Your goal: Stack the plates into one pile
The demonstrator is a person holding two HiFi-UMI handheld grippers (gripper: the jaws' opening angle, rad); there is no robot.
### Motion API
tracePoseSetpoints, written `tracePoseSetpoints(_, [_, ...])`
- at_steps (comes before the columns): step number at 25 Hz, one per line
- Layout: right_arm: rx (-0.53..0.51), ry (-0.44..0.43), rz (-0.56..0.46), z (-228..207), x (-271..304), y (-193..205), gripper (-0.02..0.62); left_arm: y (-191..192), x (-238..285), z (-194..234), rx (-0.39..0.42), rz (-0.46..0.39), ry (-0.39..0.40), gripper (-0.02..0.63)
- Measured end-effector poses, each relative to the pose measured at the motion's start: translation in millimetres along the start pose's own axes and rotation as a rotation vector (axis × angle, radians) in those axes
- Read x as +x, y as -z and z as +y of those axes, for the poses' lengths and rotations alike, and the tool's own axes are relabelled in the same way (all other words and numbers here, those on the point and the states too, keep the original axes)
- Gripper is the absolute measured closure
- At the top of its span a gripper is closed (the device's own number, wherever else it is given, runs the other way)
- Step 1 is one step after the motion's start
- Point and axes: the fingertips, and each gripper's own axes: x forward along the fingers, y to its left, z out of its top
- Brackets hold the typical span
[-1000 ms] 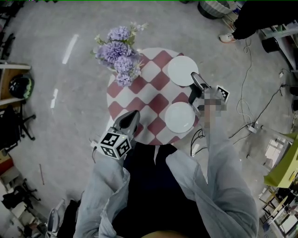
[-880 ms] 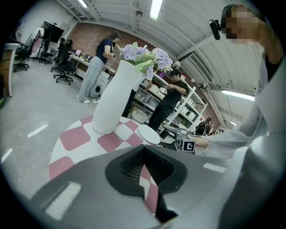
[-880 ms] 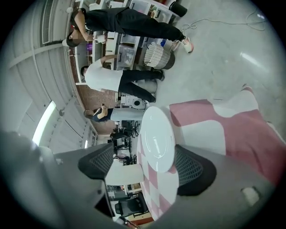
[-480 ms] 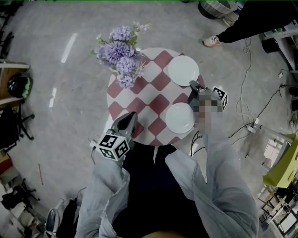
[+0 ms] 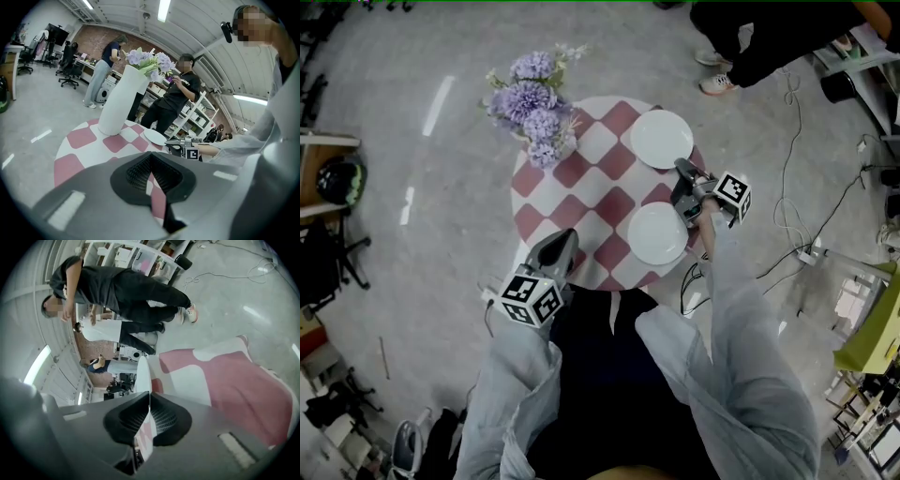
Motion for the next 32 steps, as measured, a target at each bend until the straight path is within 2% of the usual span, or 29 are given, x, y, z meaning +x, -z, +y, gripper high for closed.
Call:
tracePoseSetpoints(2, [0.012, -0.045, -0.011, 10, -4, 1, 0.583, 1, -2, -1, 0.006, -0.001, -0.001, 0.595])
tracePoseSetpoints(11, [-0.01, -0.126, 0.013, 36, -38, 16, 0.58, 13, -13, -15, 0.02, -0.007, -0.005, 0.595])
tracePoseSetpoints(16, [-0.027, -0.167, 0.015, 39, -64, 18, 0.58, 18, -13, -31, 0.028, -0.024, -0.003, 0.595])
tracePoseSetpoints(24, [0.002, -0.257, 0.008, 49, -110, 27, 0.58, 37, -18, -57, 0.028, -0.038, 0.0, 0.595])
tracePoseSetpoints(32, [-0.029, -0.302, 0.062, 47, -149, 53, 0.578, 55, -26, -80, 0.026, -0.054, -0.006, 0.595])
